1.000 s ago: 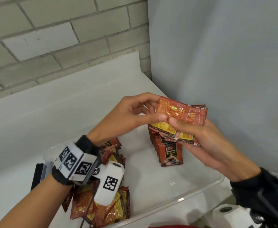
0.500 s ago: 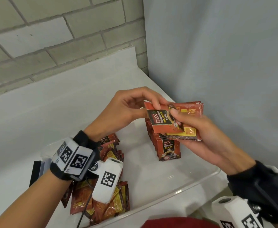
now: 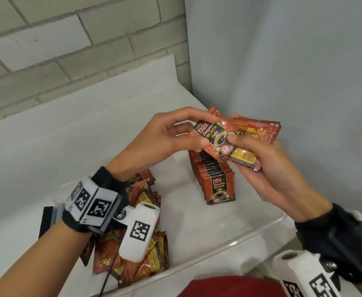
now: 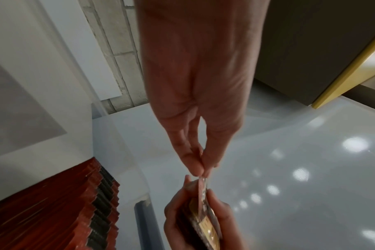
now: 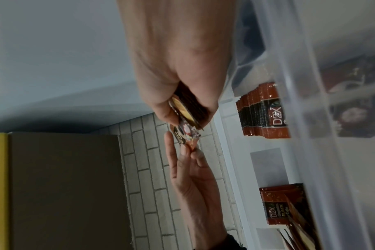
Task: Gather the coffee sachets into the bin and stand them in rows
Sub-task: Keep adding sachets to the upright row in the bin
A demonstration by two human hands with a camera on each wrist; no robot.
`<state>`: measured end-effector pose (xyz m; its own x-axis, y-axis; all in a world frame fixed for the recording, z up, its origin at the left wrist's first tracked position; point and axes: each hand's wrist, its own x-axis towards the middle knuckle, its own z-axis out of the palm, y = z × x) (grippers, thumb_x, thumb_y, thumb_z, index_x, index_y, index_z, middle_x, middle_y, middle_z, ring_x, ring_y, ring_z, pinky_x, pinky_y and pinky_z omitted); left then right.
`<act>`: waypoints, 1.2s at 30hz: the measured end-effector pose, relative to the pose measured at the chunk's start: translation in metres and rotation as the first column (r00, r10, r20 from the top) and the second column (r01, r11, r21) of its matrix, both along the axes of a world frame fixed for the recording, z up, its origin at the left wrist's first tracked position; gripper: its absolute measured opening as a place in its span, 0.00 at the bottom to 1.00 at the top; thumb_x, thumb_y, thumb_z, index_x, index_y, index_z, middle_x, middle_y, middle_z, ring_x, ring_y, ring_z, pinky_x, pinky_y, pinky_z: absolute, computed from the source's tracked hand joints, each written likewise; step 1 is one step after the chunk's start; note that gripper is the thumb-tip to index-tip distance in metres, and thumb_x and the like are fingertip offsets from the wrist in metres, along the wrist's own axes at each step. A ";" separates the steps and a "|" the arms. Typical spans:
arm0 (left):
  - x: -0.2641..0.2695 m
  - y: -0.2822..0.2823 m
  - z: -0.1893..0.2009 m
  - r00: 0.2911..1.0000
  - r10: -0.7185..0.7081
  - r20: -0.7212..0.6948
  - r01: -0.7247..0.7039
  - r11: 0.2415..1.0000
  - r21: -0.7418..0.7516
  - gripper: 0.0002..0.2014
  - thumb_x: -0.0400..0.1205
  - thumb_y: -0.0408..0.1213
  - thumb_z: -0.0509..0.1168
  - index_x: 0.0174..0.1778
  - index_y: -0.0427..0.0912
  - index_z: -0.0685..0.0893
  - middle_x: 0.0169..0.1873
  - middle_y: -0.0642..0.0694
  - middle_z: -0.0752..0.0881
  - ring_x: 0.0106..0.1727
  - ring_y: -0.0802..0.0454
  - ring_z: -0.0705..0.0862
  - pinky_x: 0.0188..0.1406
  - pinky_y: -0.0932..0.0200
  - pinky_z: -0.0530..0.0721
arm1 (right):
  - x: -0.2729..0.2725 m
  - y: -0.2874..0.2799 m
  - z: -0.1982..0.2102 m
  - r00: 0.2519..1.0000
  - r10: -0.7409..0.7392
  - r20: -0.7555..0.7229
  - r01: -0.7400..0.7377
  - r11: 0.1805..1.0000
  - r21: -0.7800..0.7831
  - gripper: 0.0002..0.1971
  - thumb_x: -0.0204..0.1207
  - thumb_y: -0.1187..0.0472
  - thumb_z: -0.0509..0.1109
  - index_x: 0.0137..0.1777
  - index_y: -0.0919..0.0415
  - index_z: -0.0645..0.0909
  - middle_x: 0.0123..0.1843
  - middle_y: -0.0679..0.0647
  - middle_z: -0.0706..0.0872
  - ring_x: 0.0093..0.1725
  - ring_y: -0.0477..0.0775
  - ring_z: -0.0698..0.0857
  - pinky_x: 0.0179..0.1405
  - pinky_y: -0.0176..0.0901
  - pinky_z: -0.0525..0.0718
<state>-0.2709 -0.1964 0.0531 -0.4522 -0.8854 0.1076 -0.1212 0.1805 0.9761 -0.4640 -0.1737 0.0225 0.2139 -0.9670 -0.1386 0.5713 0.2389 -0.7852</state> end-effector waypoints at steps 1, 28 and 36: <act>0.000 0.000 0.000 1.000 0.003 0.001 -0.003 1.000 0.004 0.16 0.75 0.28 0.72 0.59 0.40 0.85 0.57 0.42 0.87 0.55 0.48 0.87 0.46 0.61 0.85 | 0.000 0.000 0.000 1.000 -0.010 -0.006 0.010 1.000 -0.002 0.28 0.68 0.67 0.71 0.70 0.62 0.74 0.58 0.60 0.89 0.57 0.59 0.89 0.59 0.48 0.86; -0.020 0.005 -0.044 0.540 -0.358 0.762 0.650 0.753 -0.107 0.19 0.78 0.31 0.71 0.66 0.42 0.85 0.41 0.46 0.74 0.38 0.64 0.69 0.41 0.72 0.69 | -0.003 0.000 -0.002 0.983 -0.174 0.051 0.176 0.983 -0.047 0.09 0.69 0.58 0.75 0.48 0.55 0.82 0.40 0.52 0.84 0.44 0.51 0.85 0.62 0.49 0.82; -0.026 0.012 -0.051 0.580 -0.115 0.807 0.672 0.626 -0.395 0.14 0.78 0.27 0.71 0.59 0.39 0.88 0.38 0.48 0.69 0.36 0.55 0.67 0.27 0.56 0.71 | -0.001 0.001 -0.001 0.983 -0.183 0.010 0.183 0.983 -0.027 0.20 0.68 0.58 0.75 0.60 0.57 0.80 0.40 0.51 0.86 0.44 0.50 0.87 0.62 0.48 0.84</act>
<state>-0.2966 -0.1847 0.0024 -0.9071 -0.4197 0.0320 -0.3978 0.8796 0.2608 -0.4653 -0.1732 0.0214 0.0339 -0.9933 -0.1107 0.6095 0.1083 -0.7854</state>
